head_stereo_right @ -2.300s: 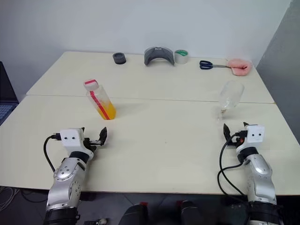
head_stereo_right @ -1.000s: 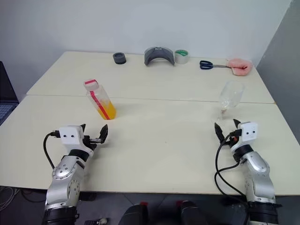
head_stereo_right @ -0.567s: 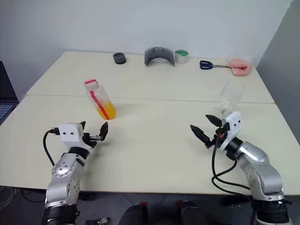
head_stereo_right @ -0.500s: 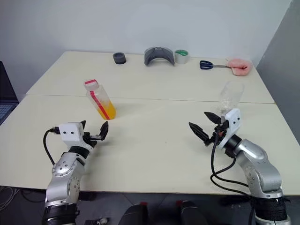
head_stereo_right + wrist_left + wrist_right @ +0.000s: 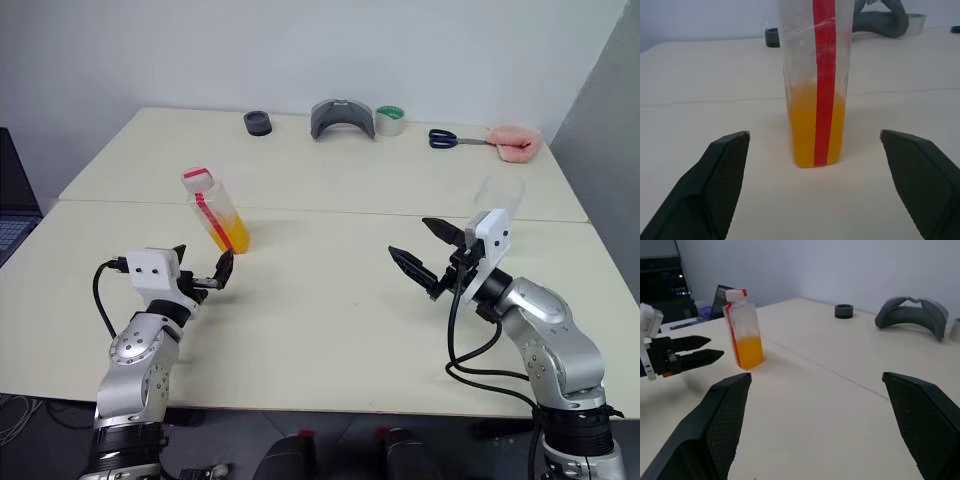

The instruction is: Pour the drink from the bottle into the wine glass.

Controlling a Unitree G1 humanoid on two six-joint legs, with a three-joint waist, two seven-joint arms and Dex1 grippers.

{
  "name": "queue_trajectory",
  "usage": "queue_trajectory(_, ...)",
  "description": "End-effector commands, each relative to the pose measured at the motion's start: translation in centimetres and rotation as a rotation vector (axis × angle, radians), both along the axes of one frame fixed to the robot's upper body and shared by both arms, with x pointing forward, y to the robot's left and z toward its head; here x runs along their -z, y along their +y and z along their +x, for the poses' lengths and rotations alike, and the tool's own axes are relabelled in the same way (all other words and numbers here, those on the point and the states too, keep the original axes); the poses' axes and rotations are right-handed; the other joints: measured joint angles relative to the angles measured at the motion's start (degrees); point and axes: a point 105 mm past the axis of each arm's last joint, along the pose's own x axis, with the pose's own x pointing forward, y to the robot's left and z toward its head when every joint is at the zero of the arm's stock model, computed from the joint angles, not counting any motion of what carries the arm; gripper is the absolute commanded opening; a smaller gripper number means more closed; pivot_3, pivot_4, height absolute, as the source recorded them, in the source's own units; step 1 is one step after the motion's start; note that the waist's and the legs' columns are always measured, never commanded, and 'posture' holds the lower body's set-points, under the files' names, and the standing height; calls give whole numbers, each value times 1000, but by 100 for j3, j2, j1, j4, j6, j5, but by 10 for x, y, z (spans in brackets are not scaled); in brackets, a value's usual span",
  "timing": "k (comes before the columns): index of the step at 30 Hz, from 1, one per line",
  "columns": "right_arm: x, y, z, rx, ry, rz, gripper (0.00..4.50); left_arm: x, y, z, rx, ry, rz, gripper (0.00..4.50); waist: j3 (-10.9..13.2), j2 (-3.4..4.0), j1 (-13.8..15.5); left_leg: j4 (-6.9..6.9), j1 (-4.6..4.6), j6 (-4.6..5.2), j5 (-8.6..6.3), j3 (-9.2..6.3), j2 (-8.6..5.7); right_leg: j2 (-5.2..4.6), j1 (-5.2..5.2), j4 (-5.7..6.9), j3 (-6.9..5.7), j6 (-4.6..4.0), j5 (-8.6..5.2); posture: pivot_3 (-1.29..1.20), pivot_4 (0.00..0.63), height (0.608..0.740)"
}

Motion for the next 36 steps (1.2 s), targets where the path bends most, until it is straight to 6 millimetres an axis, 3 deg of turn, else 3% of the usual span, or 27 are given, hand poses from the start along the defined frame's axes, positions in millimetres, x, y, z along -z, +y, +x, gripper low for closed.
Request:
queue_trajectory(1,-7,3,-2,-19,-48,-3,4472,-16,-2,5,24,-46,28,4500,0,0,-1,0,0,0,0,0,0,0,0,0,0,0,0,0,150,740)
queue_trajectory(24,-18,6,-1,9,-86,-3,4472,-55,-3,50,37,-166,58,4500,2,-2,12,0,-2,0,0,-1,-1,0,0,1,-3,-3,2,0,150,740)
queue_trajectory(36,-18,4,-3,33,-82,-13,4472,-55,1,68,36,-177,68,4500,2,-3,25,0,-4,0,0,-1,-2,0,-1,0,-4,-4,2,0,150,740)
